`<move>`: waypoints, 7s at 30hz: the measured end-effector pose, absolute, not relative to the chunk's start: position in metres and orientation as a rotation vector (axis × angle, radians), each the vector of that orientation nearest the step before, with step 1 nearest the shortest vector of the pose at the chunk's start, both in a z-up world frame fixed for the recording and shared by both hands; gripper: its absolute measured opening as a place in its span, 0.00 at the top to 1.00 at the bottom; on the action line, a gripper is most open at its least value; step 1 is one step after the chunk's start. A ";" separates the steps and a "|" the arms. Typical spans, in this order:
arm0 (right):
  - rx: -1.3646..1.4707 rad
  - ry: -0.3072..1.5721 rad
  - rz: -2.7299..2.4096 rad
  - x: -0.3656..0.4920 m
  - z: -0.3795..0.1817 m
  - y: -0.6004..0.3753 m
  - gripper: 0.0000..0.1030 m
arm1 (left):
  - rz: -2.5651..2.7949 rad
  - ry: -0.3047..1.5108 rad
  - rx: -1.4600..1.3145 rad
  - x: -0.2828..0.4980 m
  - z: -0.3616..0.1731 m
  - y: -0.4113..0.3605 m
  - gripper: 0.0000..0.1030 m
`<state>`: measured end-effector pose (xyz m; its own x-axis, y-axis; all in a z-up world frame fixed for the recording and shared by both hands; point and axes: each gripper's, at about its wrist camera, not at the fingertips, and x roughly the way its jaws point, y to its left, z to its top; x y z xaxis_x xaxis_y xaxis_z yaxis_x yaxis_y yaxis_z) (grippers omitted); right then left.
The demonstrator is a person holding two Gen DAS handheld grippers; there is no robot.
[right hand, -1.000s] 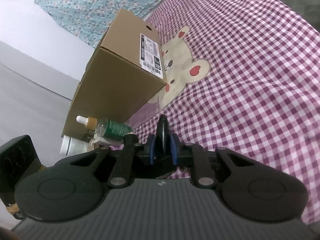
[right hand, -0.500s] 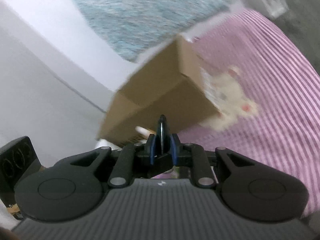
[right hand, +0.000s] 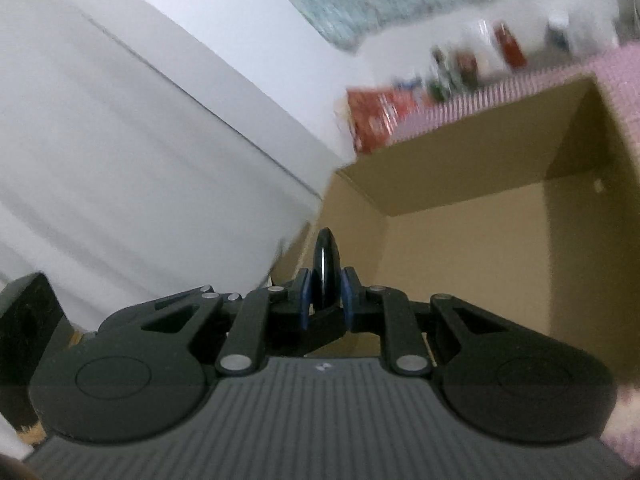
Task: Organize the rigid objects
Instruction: 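Lift the black cylinder with the right gripper and drop it into the box, then bring the right gripper back to the table objects, then grasp the second black cylinder with the right gripper, then carry the black cylinder into the box and release it, then return the right gripper and grasp the green glue stick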
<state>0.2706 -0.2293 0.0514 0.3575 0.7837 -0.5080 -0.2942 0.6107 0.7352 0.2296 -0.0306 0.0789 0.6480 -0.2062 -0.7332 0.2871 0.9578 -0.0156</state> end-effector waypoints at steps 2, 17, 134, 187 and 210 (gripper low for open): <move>0.640 1.050 0.734 0.306 0.034 -0.214 0.85 | -0.255 0.855 0.099 0.250 0.070 -0.017 0.70; 0.697 1.293 0.606 0.394 -0.046 -0.140 0.83 | -0.123 0.897 0.185 0.300 0.043 -0.002 0.57; 0.681 1.039 0.387 0.032 -0.074 -0.367 0.79 | -0.680 0.887 0.185 0.062 -0.060 -0.157 0.71; 0.621 1.159 0.783 0.299 0.027 -0.207 0.75 | -0.258 0.772 0.196 0.213 0.080 0.008 0.39; 0.454 0.984 0.475 0.053 -0.031 -0.316 0.66 | -0.587 0.895 0.091 0.052 -0.022 -0.082 0.52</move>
<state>0.0528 -0.3155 -0.0313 0.4694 0.5705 -0.6740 -0.1731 0.8079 0.5633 0.0517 -0.0823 -0.0216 0.4803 -0.4436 -0.7566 0.5174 0.8399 -0.1640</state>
